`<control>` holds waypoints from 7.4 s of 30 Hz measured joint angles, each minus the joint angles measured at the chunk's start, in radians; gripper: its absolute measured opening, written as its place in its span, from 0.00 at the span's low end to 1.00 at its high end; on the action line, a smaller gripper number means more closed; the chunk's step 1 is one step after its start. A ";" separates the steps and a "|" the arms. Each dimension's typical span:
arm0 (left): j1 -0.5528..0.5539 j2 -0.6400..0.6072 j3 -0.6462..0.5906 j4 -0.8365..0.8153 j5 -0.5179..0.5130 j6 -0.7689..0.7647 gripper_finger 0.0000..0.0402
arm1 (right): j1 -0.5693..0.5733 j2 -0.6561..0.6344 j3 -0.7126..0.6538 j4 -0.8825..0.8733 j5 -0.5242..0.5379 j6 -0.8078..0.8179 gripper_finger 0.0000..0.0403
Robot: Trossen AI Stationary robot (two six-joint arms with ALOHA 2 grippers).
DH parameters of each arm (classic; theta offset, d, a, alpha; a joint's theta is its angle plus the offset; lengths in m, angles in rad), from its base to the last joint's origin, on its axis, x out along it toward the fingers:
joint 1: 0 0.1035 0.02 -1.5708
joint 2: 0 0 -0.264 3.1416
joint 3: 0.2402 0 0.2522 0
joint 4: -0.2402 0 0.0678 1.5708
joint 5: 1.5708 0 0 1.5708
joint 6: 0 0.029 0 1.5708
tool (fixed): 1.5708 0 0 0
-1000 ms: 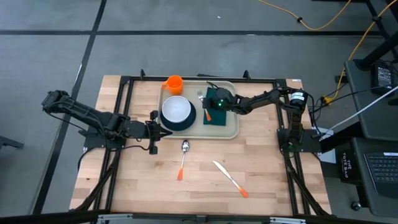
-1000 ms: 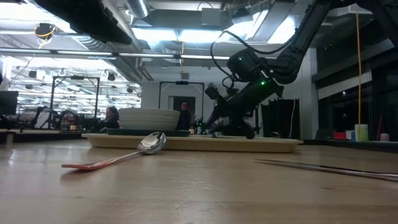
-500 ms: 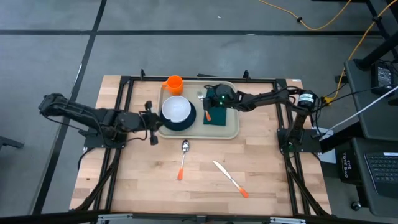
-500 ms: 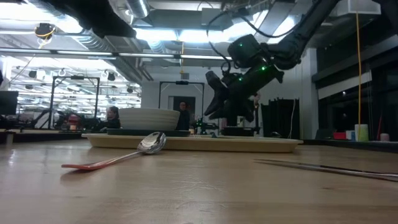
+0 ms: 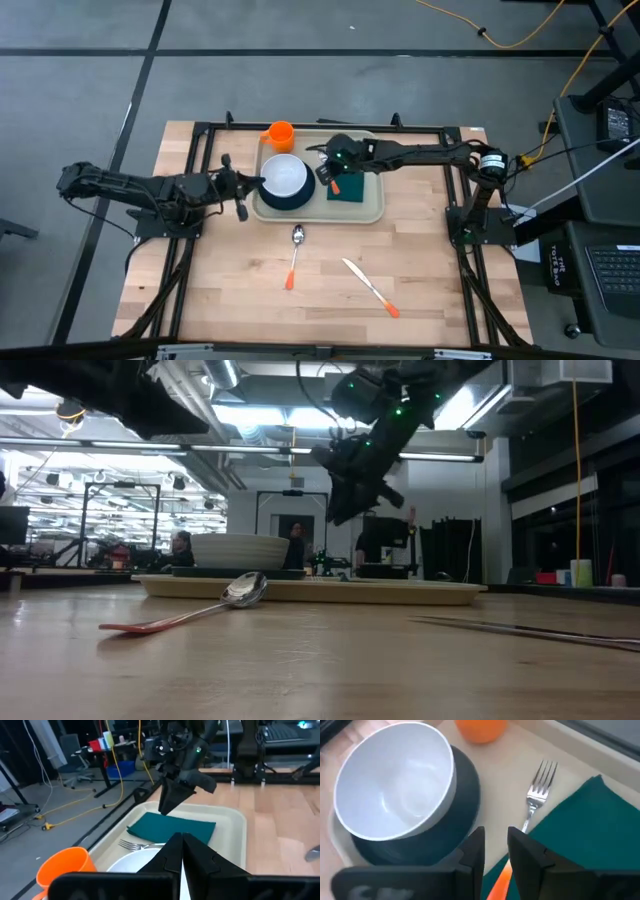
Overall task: Set up tray
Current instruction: Put the orange fork on top of the green table napkin on the brown serving tray
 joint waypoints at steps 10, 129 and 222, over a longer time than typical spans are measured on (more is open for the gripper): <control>0.004 -0.024 0.000 -0.004 0.008 0.001 0.01 | -0.002 0.040 0.038 -0.140 -0.009 -0.022 0.22; 0.003 -0.022 0.000 -0.031 0.027 -0.017 0.01 | -0.032 0.313 0.124 -0.040 0.044 -0.069 0.02; 0.001 -0.022 0.000 -0.027 0.210 0.009 0.01 | 0.058 0.209 0.014 -0.078 0.280 0.760 0.02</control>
